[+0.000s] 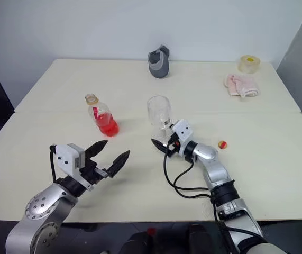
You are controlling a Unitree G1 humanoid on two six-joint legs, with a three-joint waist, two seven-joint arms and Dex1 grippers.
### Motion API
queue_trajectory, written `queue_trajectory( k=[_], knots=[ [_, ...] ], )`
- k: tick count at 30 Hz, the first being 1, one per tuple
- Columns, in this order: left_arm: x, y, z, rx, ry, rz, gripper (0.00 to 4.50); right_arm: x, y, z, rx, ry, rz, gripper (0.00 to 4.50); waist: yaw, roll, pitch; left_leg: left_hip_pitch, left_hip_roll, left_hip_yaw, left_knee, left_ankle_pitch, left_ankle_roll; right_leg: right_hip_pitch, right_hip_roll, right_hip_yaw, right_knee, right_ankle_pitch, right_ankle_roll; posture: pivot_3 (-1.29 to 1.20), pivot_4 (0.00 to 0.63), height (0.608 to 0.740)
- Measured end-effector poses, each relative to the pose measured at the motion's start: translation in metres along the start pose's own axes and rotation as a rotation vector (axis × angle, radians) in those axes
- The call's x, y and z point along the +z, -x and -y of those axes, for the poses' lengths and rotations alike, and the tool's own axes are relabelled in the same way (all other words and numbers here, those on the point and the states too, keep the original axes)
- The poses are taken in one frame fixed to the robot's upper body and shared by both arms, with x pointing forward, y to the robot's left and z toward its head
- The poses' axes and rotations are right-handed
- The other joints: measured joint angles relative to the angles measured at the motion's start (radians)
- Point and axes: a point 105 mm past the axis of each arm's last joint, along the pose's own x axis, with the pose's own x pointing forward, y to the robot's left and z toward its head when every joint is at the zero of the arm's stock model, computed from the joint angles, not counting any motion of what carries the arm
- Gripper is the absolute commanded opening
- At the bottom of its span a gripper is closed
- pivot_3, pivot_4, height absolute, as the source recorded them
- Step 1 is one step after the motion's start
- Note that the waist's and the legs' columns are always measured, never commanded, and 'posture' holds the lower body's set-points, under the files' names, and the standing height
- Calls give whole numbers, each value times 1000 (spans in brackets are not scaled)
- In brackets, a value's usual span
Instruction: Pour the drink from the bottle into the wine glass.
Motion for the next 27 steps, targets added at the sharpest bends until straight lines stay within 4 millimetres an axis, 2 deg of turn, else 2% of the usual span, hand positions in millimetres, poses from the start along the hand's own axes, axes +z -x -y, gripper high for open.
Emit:
queue_trajectory(
  k=[8, 13, 14, 17, 22, 27],
  knots=[
    [3, -3, -2, 31, 9, 23, 4500, 4, 31, 1, -20, 12, -28, 4481, 4, 0, 0, 0, 0, 0, 0, 0, 0, 0, 0, 0, 0, 0, 0, 0, 150, 740],
    [-2, -2, -19, 151, 17, 16, 4500, 16, 66, 5, -32, 35, -38, 4481, 10, 0, 0, -1, 0, -1, 0, 0, 0, 1, 0, 0, -1, 0, 0, 0, 150, 740],
    [-2, -3, -21, 180, 24, 28, 4500, 19, 79, 1, -17, 25, -41, 4481, 14, 0, 0, -1, 0, -1, 0, 0, 0, 1, 0, -1, -2, 0, 0, 0, 150, 740],
    [-4, -5, -25, 241, 29, 32, 4500, 30, 100, -11, 35, -24, -27, 4481, 22, 0, 0, -1, 0, -1, 0, 0, 0, 2, 0, -1, -4, 0, 0, 0, 150, 740],
    [-6, -17, -40, 307, 15, 48, 4500, 66, 106, -27, 109, -59, 70, 4481, 22, -1, 0, 0, 0, -1, 1, 0, 1, 3, 2, -2, -3, 0, 0, 0, 150, 740],
    [2, -30, -50, 335, -27, 92, 4500, 79, 106, -38, 159, -121, 117, 4481, 25, -1, -1, -2, -1, -1, 1, 0, 0, 3, 1, -3, -5, 0, 0, 0, 150, 740]
  ],
)
